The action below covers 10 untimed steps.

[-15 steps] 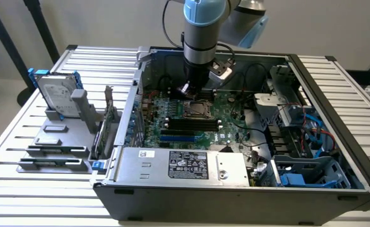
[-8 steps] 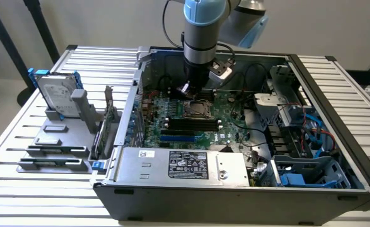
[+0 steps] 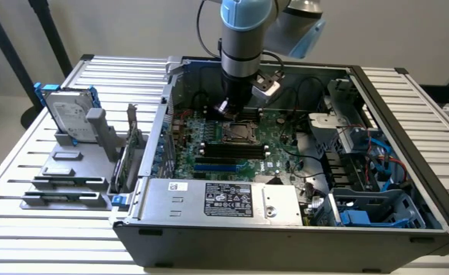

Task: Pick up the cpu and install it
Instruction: 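Install the first cpu locking lever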

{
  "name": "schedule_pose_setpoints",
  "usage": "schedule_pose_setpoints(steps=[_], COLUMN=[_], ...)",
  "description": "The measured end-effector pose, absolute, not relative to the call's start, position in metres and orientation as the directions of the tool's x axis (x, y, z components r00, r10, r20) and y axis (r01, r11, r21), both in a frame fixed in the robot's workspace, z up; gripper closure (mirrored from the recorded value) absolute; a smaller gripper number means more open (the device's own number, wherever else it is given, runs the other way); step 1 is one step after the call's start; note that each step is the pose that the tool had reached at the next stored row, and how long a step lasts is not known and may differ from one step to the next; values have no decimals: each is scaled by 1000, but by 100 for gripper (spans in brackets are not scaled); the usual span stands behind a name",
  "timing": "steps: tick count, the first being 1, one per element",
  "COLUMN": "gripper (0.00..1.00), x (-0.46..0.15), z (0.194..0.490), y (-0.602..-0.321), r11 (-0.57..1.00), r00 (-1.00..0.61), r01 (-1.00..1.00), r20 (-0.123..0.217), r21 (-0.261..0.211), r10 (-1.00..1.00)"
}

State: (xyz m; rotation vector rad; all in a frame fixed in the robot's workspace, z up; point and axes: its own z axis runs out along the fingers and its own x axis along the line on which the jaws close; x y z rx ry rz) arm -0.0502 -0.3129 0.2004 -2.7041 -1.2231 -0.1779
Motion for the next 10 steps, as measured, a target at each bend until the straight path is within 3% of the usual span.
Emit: schedule_pose_setpoints(steps=[10], gripper=[89], x=[-50], z=[200], y=[-310], r11=[-650], r00=[657], r01=[753], r20=[178], r21=[-104], r10=[733])
